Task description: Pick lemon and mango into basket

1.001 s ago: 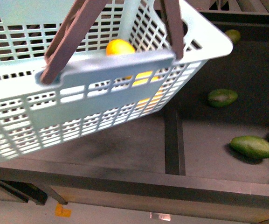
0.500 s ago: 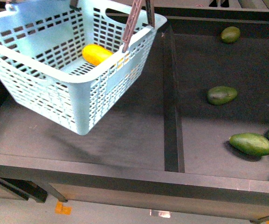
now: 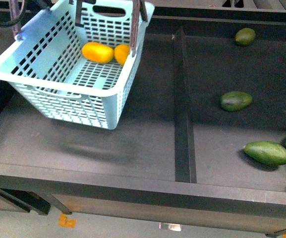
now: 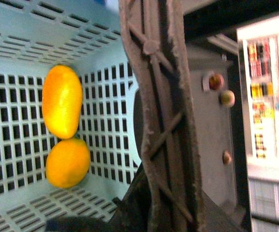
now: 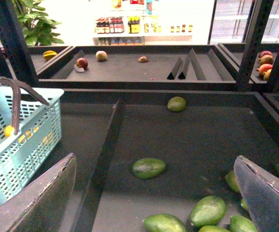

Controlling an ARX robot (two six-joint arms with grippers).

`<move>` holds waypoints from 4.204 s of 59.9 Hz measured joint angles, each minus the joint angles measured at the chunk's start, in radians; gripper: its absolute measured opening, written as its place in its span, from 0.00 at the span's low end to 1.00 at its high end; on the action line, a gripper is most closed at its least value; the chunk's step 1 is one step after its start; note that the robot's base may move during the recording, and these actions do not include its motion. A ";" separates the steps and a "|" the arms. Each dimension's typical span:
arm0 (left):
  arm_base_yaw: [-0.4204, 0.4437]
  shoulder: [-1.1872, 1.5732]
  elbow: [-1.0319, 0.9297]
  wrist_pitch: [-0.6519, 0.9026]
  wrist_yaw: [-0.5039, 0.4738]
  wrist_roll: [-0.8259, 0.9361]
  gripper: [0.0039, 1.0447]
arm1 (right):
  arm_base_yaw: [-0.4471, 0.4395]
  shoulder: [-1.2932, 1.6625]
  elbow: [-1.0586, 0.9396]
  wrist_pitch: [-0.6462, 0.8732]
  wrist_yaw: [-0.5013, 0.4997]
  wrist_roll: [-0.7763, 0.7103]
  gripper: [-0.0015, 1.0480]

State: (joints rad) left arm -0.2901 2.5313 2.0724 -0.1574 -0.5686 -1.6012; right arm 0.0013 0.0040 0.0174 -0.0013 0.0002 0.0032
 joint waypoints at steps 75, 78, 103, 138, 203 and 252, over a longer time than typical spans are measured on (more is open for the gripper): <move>0.147 -1.059 -1.671 1.212 0.437 1.567 0.03 | 0.000 0.000 0.000 0.000 0.000 0.000 0.92; 0.166 -1.127 -1.736 1.212 0.450 1.579 0.03 | 0.000 0.000 0.000 0.000 0.000 0.000 0.92; 0.286 -1.486 -1.995 1.115 0.566 1.589 0.03 | 0.000 0.000 0.000 0.000 0.000 0.000 0.92; 0.286 -2.029 -2.057 0.652 0.568 1.590 0.03 | 0.000 0.000 0.000 0.000 0.000 0.000 0.92; 0.286 -2.525 -2.057 0.160 0.568 1.590 0.03 | 0.000 0.000 0.000 0.000 0.000 0.000 0.92; 0.286 -2.525 -2.057 0.160 0.568 1.592 0.93 | 0.000 0.000 0.000 0.000 0.000 0.000 0.92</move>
State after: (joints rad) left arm -0.0036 0.0063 0.0154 0.0029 -0.0002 -0.0093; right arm 0.0013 0.0036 0.0174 -0.0013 0.0002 0.0032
